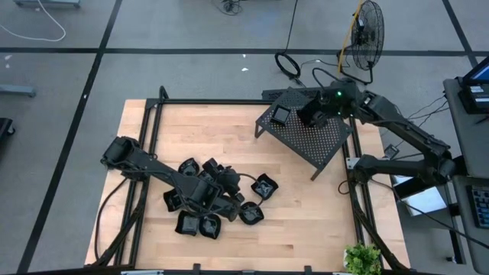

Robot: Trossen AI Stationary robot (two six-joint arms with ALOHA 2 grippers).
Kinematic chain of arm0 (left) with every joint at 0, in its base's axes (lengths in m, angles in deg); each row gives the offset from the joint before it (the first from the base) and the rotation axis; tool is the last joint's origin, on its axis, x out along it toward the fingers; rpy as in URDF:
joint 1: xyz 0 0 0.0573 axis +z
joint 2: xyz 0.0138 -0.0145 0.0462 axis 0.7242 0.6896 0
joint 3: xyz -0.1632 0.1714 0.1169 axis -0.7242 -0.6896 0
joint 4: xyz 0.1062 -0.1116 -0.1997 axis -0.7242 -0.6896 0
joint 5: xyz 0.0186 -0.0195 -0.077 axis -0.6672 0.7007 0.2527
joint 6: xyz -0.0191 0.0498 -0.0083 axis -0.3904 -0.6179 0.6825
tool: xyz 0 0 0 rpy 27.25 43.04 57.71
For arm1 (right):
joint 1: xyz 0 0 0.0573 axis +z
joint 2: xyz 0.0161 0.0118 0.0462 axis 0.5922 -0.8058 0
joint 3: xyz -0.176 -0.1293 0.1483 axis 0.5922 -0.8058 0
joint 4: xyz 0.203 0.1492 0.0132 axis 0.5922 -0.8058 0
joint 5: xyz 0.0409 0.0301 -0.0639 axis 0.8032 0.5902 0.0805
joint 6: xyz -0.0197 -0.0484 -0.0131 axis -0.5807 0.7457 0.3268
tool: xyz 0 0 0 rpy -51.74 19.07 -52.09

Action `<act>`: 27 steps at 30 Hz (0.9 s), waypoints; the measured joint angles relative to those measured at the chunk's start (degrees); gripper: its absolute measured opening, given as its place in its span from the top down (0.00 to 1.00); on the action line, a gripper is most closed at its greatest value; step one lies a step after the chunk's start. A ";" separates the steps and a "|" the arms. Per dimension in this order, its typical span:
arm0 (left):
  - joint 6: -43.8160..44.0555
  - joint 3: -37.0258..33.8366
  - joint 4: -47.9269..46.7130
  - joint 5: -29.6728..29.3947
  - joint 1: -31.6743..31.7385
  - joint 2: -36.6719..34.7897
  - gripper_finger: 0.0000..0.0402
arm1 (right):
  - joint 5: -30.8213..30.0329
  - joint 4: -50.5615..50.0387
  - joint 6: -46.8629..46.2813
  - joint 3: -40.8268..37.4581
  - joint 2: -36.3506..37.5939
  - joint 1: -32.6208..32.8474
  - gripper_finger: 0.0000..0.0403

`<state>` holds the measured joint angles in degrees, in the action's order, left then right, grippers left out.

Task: Pick & Place Mini shaped plates
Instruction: Stack the black distorted square plate on the black distorted square plate on the shelf

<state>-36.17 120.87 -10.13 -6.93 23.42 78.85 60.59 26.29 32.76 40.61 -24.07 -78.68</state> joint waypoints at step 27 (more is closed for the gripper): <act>-0.11 0.00 0.94 0.83 0.09 0.00 0.47 | -0.41 15.31 8.78 -4.20 1.81 5.81 0.72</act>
<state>-36.28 120.87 -9.19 -6.11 23.51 78.85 60.18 41.60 41.54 36.41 -22.27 -72.87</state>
